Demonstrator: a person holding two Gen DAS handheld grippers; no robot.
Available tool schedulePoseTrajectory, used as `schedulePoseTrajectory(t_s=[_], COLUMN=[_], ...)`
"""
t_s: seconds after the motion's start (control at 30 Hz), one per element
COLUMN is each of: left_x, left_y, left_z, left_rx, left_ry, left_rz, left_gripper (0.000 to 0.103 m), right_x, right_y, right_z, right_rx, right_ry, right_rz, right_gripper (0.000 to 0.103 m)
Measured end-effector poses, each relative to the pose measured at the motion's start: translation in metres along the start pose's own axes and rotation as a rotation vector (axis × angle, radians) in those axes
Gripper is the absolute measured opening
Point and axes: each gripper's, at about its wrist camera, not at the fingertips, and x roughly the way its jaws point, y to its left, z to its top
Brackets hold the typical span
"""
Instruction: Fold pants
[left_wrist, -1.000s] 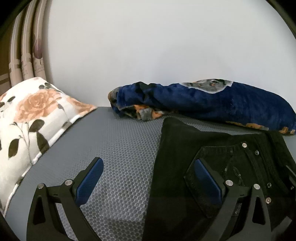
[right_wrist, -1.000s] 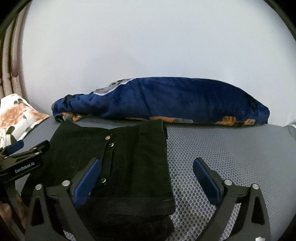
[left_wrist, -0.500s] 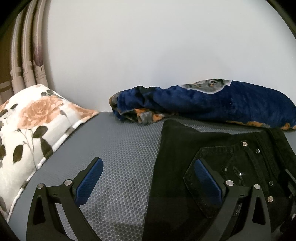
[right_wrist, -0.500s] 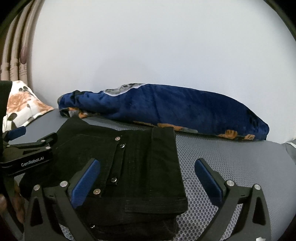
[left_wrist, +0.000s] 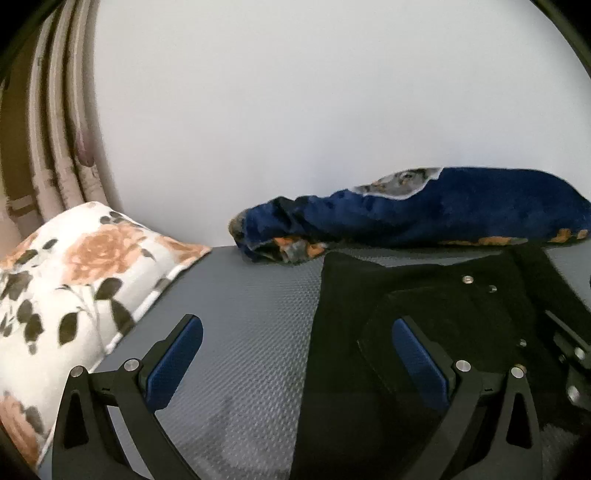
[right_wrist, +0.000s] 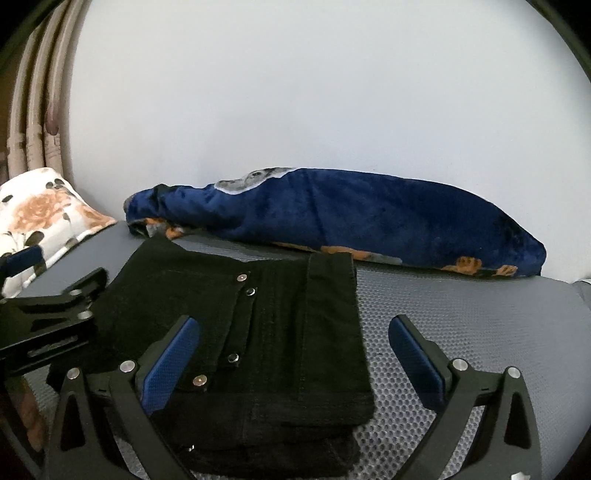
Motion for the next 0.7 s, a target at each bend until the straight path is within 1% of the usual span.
schedulePoseTrajectory(t_s=[0.07,0.17,0.27,0.37,0.47,0.7], left_x=[-0.015,-0.036,-0.065,-0.087,-0.107,-0.158], left_y=[0.002,0.005,0.012,0.018,0.022,0.026], left_z=[0.004,0.015,0.025,0.037,0.044,0.057], left_rx=[0.002,0.011,-0.022,-0.054,-0.069,-0.071], left_ry=[0.001,0.018,-0.01,-0.013,-0.021,-0.099], left_rz=[-0.005,0.007,-0.026,-0.066,-0.071,-0.072], left_gripper=[0.102,0.102,0.102,0.102,0.102,0.102], right_x=[-0.01,-0.038,-0.069,-0.095,-0.114,-0.154], right_y=[-0.001,-0.001,0.002,-0.005,-0.013,-0.018], right_z=[0.001,0.002,0.004,0.009,0.015,0.027], right_rx=[0.021,0.057,0.041,0.051,0.076,0.084], right_ry=[-0.002,-0.027,-0.078,-0.12,-0.143,-0.195], right_rz=[0.01,0.048,0.062,0.069,0.075,0.089], right_gripper=[0.102,0.102,0.102,0.102,0.102,0.102])
